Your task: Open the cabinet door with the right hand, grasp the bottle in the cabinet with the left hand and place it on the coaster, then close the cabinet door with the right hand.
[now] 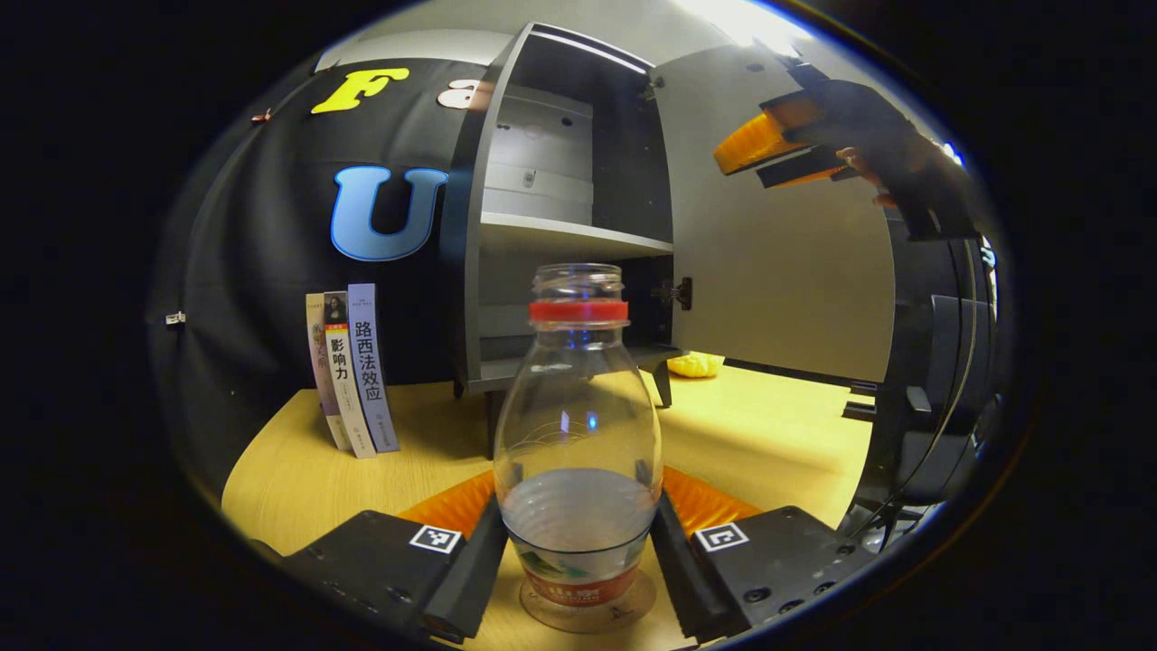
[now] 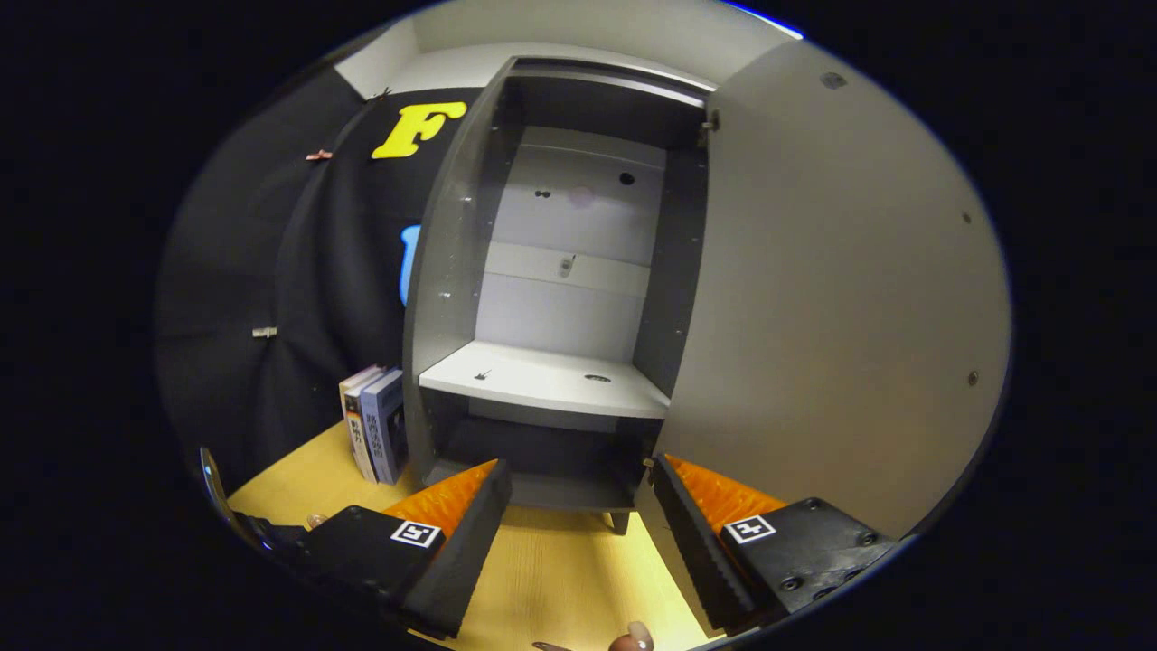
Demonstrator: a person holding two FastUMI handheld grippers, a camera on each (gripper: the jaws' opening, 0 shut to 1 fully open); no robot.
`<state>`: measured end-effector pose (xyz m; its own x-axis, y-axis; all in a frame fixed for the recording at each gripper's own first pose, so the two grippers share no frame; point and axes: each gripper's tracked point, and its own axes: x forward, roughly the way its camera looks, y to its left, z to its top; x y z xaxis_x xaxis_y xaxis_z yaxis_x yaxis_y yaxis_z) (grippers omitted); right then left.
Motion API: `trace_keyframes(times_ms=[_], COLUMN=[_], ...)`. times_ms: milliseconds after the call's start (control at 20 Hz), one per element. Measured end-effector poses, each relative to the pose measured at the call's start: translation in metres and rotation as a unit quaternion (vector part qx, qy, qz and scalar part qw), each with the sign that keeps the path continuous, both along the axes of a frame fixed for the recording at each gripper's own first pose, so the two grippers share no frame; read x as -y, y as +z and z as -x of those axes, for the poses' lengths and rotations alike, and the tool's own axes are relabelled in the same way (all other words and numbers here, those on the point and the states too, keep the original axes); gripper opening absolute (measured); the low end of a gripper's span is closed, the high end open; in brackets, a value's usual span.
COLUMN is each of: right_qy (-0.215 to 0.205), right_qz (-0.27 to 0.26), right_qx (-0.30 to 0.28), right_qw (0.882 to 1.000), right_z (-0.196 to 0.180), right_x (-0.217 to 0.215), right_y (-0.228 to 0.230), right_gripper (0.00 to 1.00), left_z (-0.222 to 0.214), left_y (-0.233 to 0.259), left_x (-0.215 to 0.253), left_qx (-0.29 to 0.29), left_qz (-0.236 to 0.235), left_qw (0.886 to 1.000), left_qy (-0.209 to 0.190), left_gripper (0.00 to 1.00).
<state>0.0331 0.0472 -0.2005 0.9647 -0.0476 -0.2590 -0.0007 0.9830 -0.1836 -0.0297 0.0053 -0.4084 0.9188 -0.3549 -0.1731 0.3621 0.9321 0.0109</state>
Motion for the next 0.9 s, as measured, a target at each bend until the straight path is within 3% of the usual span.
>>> trace_keyframes(times_ms=[250, 650, 900], right_qy=[0.023, 0.001, -0.014], right_qz=[0.004, -0.003, 0.007], right_qx=[-0.003, 0.007, 0.054], right_qw=[1.0, 1.0, 0.998], right_z=[-0.001, -0.007, -0.015], right_x=[-0.019, -0.004, 0.005], right_y=[-0.007, 0.008, 0.057], right_gripper=[0.98, 0.98, 0.98], left_z=[-0.001, -0.011, -0.011], left_y=[-0.006, 0.023, 0.099], left_x=[-0.003, -0.005, 0.004], left_qx=[0.004, 0.0, 0.026], left_qz=[-0.017, 0.001, 0.004], left_qw=[1.0, 1.0, 1.0], left_qy=[0.013, 0.017, -0.002], left_gripper=[0.82, 0.93, 0.95])
